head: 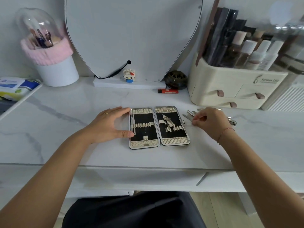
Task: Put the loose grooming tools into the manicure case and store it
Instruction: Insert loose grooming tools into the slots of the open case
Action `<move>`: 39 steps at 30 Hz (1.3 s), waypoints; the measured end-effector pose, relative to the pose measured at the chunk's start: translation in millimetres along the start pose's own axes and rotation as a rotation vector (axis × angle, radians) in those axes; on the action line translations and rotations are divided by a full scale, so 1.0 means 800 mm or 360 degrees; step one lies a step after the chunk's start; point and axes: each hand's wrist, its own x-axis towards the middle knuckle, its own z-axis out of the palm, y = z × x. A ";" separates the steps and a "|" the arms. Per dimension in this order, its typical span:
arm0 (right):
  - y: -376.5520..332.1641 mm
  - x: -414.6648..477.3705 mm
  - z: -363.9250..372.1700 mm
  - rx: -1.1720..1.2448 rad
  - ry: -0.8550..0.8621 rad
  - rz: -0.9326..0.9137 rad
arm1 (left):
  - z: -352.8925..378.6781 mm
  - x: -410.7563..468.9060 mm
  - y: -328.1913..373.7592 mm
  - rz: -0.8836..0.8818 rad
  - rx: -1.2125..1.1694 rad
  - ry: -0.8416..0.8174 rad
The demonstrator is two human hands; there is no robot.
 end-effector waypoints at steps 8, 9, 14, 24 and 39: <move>0.004 -0.012 0.002 0.0146 0.0029 0.0022 | -0.001 0.001 0.000 0.0004 -0.0032 0.0001; 0.005 -0.012 0.002 0.0144 0.0018 0.0028 | -0.001 0.001 0.001 0.0007 -0.0037 0.0006; 0.007 -0.008 -0.004 0.0105 -0.0102 0.0101 | -0.001 0.000 0.001 -0.0012 -0.0043 0.0004; -0.010 -0.003 -0.012 0.0652 -0.0006 0.0094 | -0.004 -0.003 0.006 -0.0060 -0.0055 -0.0025; -0.158 0.054 0.066 0.1128 -0.0637 -0.0105 | -0.014 -0.013 0.029 0.0044 -0.0013 -0.0048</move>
